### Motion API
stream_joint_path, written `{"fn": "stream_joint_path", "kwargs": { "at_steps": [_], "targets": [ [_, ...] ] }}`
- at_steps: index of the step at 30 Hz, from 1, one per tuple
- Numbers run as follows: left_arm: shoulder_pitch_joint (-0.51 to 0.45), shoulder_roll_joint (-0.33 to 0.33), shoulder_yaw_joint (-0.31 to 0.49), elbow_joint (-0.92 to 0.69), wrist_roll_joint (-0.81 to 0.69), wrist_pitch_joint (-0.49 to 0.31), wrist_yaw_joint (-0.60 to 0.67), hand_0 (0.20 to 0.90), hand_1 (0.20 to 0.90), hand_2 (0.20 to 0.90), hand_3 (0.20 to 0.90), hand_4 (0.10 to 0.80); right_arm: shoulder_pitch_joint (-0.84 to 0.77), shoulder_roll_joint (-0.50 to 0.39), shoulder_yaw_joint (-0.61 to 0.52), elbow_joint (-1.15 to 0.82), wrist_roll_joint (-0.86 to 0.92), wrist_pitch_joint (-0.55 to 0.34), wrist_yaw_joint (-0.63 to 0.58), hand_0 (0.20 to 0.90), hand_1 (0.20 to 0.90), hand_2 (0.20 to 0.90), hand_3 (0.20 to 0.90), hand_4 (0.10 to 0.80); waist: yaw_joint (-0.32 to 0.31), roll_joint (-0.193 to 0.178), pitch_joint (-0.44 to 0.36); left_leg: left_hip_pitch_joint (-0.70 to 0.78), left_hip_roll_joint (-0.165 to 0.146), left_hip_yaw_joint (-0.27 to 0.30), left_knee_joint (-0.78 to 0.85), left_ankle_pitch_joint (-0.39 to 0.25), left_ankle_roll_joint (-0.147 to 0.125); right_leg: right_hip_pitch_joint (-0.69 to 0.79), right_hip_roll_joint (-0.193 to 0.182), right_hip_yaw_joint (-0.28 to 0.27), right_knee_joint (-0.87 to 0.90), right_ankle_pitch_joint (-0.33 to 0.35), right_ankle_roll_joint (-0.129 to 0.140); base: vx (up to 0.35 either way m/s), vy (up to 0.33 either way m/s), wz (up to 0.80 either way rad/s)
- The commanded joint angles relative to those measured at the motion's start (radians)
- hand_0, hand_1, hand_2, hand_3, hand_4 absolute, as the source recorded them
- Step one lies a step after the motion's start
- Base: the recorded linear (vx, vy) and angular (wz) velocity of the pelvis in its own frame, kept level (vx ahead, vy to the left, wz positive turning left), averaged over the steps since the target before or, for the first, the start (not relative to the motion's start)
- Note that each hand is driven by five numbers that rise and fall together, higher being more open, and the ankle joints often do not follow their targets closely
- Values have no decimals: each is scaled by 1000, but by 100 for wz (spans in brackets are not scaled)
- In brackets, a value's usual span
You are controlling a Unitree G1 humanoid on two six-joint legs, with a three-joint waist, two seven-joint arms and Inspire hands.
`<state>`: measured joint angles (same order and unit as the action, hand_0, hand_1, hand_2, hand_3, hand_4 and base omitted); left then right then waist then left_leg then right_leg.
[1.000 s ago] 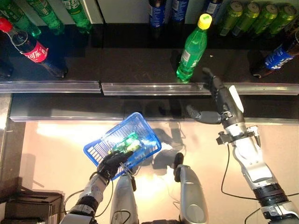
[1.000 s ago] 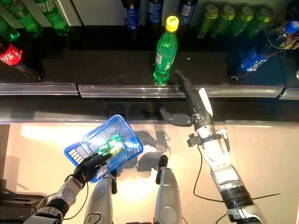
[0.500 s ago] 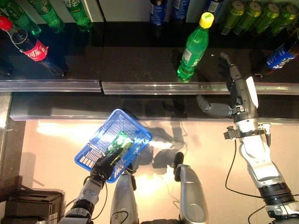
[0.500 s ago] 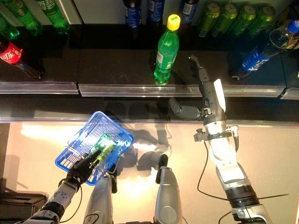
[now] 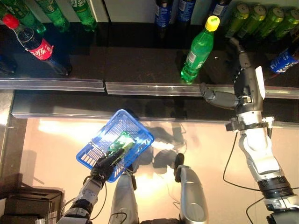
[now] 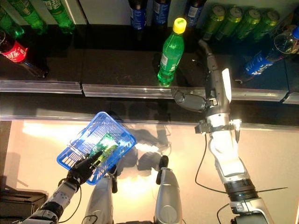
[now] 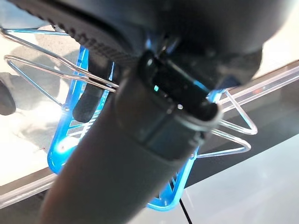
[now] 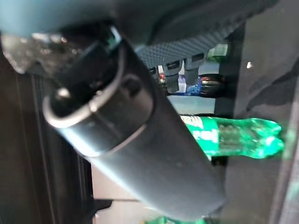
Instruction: Pick up the drink and place into the basket.
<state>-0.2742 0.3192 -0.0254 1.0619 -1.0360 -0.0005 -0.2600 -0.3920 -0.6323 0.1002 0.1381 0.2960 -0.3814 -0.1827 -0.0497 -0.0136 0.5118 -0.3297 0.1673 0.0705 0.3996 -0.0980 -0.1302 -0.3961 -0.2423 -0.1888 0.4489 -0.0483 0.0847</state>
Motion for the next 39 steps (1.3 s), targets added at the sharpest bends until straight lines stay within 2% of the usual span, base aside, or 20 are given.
{"fn": "stream_joint_path", "kwargs": {
  "at_steps": [1, 7, 19, 28, 39],
  "targets": [
    [100, 21, -43, -60, 22, 13, -121, 300, 300, 300, 200, 100, -102, -24, -43, -13, 91, -84, 15, 900, 900, 900, 900, 800, 32, -13, -77, 20, 12, 21, 10, 25, 39, 56, -37, 58, -39, 13, 71, 0, 0, 0],
    [85, 26, -64, -65, 32, 24, -108, 300, 300, 300, 200, 100, -182, -27, -32, 86, 167, -53, 23, 900, 900, 900, 900, 800, 49, -5, -72, 14, 8, 13, 14, 26, 39, 53, -44, 47, -32, 13, 69, 0, 0, 0],
    [66, 31, -100, -69, 46, 30, -108, 300, 300, 300, 200, 100, -331, -78, 5, 233, 207, -12, 13, 900, 900, 900, 900, 800, 73, 6, -64, 15, -1, 6, 9, 29, 41, 54, -48, 35, -33, 16, 67, 5, 1, 5],
    [47, 41, -129, -81, 41, 41, -99, 300, 300, 300, 200, 100, -473, -123, 78, 368, 209, 30, 12, 900, 900, 900, 900, 800, 99, 11, -56, 9, -8, -4, 4, 33, 44, 50, -52, 22, -36, 21, 67, -5, -1, 1],
    [29, 50, -156, -85, 40, 44, -105, 300, 300, 300, 200, 100, -615, -125, 174, 479, 214, 64, 55, 900, 900, 900, 900, 800, 126, 20, -49, 11, -18, -13, -5, 35, 44, 57, -59, 4, -41, 22, 66, -1, 2, 1]
  ]
}}
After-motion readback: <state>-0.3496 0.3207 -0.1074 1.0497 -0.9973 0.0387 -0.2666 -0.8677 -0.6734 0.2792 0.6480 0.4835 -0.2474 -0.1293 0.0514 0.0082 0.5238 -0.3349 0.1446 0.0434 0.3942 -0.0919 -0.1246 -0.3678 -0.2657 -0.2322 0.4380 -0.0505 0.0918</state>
